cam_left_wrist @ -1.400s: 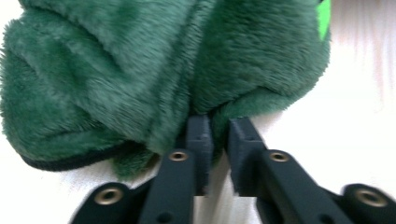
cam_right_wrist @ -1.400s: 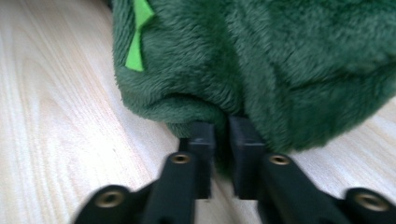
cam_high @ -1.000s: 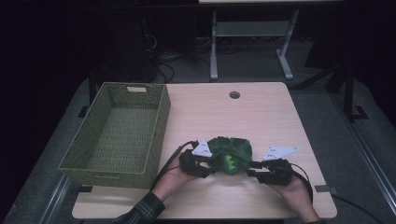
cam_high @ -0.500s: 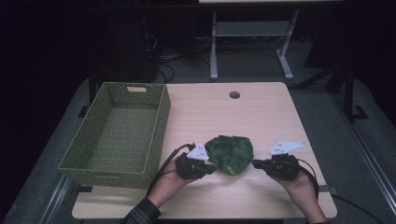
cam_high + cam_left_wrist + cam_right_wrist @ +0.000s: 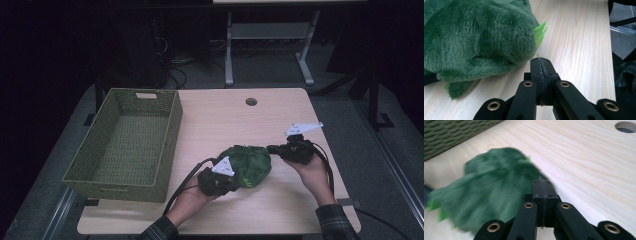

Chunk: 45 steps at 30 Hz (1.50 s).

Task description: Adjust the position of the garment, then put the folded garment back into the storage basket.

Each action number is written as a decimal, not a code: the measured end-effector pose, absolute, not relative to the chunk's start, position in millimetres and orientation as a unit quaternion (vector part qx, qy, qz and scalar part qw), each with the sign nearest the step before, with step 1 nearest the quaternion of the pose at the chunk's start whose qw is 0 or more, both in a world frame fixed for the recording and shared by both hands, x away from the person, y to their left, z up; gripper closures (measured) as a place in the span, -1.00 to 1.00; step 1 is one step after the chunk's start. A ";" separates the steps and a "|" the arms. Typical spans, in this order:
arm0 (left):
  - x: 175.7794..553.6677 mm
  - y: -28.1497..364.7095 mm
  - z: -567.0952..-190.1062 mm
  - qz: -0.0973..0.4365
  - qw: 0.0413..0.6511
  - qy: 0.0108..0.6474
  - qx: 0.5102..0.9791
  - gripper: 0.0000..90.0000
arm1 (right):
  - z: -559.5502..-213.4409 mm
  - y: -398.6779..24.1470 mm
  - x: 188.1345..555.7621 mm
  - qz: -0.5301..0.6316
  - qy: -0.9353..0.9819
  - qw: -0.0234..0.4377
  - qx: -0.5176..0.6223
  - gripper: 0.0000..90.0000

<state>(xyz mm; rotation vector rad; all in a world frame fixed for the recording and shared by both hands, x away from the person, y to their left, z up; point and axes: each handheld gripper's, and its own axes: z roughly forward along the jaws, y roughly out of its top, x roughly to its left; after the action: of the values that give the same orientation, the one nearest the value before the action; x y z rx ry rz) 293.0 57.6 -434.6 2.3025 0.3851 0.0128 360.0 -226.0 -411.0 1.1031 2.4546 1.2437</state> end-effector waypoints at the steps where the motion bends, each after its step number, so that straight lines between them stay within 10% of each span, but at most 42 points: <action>1: 294.5 57.2 -435.7 0.003 0.395 0.152 0.906 0.99 | -411.8 -224.9 366.0 0.420 0.824 0.085 0.371 1.00; 17: 306.2 38.2 -452.6 0.005 0.392 0.161 0.906 0.99 | -431.9 -181.3 427.7 0.379 0.846 0.044 0.372 1.00; 45: 324.0 67.4 -459.4 0.025 0.360 0.194 0.912 0.99 | -442.7 -195.6 371.0 0.357 0.872 0.003 0.334 1.00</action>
<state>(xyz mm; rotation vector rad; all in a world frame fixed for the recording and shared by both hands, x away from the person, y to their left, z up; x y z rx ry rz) 324.0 67.4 -459.4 2.3507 0.5004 0.0657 371.0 -195.6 -442.7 1.0489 2.7355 1.1192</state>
